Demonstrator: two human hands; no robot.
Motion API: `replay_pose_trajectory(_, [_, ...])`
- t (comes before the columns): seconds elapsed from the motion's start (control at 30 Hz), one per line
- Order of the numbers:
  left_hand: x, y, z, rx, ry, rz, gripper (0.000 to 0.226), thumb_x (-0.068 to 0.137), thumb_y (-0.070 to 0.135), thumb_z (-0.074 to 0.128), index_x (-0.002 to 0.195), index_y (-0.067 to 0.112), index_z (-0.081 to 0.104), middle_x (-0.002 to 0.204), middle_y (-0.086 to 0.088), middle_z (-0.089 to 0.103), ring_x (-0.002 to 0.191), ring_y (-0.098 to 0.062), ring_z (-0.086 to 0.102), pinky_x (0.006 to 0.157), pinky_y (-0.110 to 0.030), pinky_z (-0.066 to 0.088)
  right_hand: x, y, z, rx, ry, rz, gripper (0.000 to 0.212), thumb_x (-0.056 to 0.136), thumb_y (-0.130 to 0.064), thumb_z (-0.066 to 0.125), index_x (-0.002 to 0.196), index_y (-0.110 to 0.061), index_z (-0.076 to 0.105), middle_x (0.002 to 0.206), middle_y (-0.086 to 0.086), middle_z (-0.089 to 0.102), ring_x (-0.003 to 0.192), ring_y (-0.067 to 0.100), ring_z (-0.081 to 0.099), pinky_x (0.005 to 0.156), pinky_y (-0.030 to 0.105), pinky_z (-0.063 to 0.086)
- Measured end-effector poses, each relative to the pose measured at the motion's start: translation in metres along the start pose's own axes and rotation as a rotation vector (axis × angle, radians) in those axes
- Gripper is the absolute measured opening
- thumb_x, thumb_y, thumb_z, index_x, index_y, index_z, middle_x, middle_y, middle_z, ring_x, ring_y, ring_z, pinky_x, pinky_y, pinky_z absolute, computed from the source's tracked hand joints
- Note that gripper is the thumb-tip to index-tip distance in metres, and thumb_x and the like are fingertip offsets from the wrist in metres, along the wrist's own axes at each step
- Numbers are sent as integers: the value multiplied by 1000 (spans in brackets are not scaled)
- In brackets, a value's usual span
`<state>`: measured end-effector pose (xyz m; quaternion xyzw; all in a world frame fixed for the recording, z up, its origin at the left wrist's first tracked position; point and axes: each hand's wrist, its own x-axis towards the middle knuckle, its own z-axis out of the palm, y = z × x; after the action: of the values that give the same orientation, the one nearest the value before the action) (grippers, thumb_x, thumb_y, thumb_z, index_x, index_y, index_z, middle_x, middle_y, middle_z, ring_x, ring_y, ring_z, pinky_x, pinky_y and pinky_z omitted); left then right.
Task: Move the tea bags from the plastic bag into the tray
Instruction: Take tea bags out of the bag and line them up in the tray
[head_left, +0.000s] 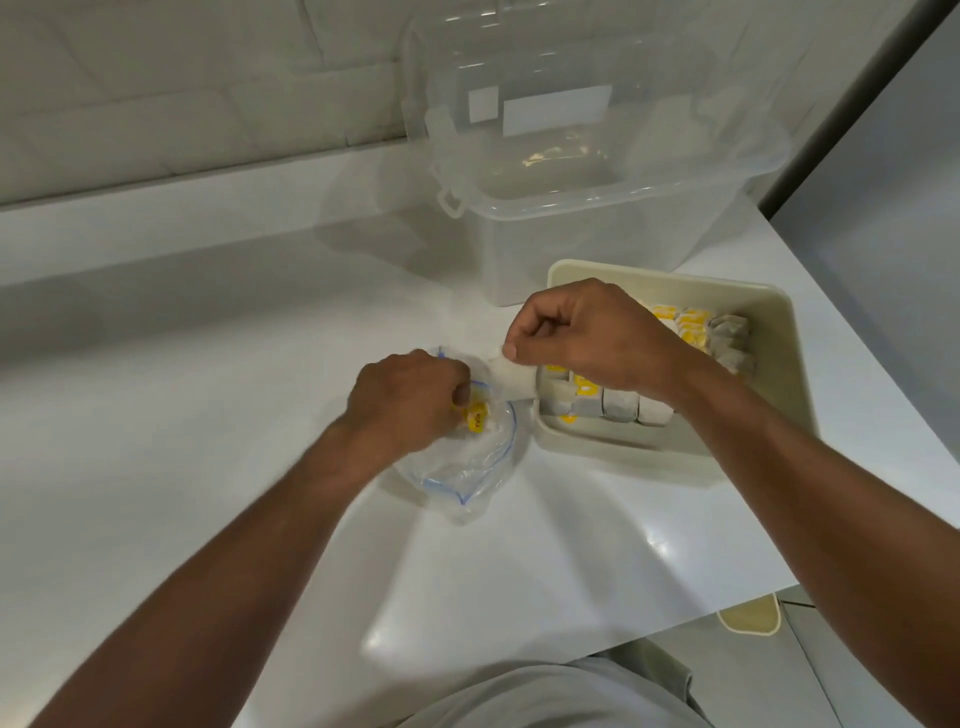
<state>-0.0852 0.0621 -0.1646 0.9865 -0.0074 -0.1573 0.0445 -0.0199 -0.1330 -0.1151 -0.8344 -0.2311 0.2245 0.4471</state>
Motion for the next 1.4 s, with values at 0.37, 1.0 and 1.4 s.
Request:
replay_pose_trajectory(0.37, [8, 15, 45, 141, 502, 237, 28, 49, 13, 91, 61, 18, 66, 49, 0, 54, 37, -22, 51, 39, -21, 36, -3, -2, -3, 178, -36, 104, 6, 86, -21, 73, 80, -22, 73, 70, -8, 66, 56, 3, 51, 58, 21, 41])
replay_pose_trajectory(1.0, [-8, -19, -65, -601, -246, 182, 12, 84, 27, 76, 82, 18, 69, 74, 2, 75, 74, -10, 72, 72, -27, 60, -8, -16, -8, 290, -30, 133, 12, 92, -13, 63, 82, -18, 66, 60, -9, 63, 54, 4, 59, 63, 25, 48])
replay_pose_trajectory(1.4, [0, -16, -80, -711, -161, 297, 33, 85, 9, 76, 101, 35, 62, 87, 4, 73, 73, -13, 65, 73, -35, 52, -12, -19, -17, 325, 24, 89, 5, 92, -21, 67, 88, -17, 69, 64, -3, 66, 59, 8, 61, 61, 23, 45])
